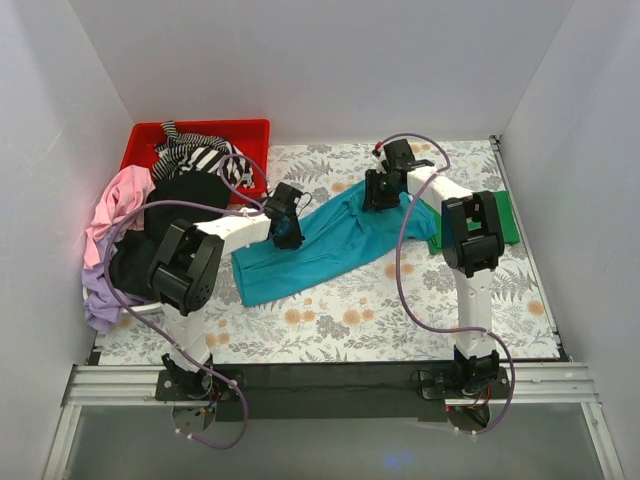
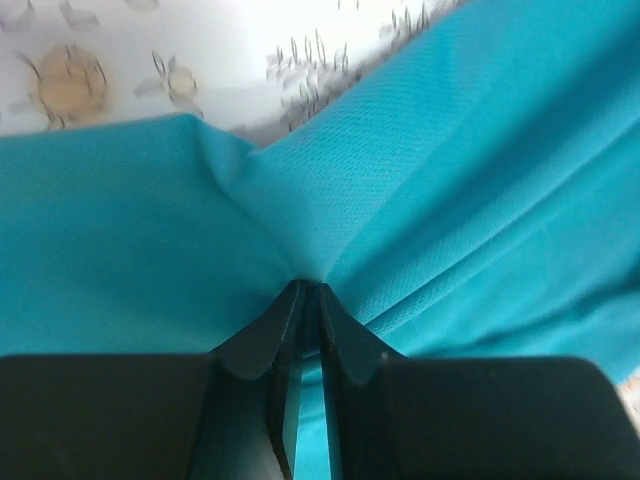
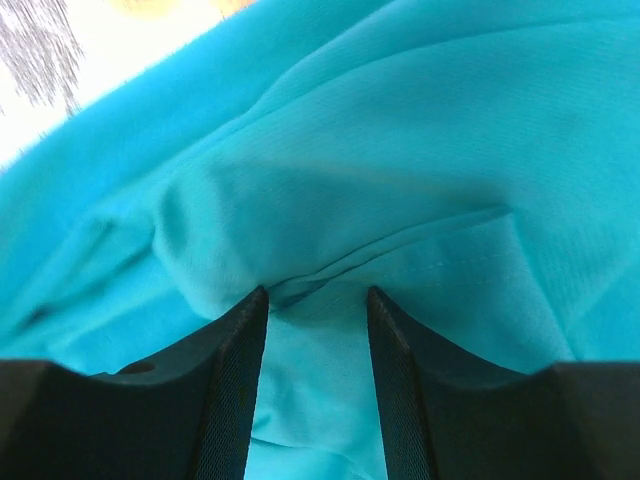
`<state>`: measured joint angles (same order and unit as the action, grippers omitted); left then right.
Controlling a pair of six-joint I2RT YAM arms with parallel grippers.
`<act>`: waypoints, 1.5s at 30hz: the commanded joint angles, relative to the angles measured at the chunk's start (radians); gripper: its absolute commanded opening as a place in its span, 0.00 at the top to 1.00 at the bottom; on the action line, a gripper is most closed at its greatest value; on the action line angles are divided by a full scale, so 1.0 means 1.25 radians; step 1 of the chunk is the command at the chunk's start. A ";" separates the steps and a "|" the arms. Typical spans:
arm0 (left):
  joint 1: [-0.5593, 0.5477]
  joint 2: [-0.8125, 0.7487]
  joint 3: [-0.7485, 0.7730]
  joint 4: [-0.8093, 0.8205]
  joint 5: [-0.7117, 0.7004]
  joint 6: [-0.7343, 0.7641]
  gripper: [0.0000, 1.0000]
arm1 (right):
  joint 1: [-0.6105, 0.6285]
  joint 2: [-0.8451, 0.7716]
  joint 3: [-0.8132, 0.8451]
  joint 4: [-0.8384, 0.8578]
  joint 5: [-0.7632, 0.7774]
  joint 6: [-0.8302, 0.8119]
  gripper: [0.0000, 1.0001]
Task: Fold and stack the t-shirts
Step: Fold the tshirt
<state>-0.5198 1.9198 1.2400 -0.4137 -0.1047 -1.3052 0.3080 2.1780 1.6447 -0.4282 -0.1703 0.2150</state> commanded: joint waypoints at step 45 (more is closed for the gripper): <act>0.046 0.351 0.654 -0.053 0.107 0.218 0.86 | -0.081 -0.061 0.046 0.021 -0.025 -0.026 0.36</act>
<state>-0.4881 2.3318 1.9808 -0.5335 -0.0578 -1.0939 0.2008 2.0857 1.7061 -0.4152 -0.2314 0.1417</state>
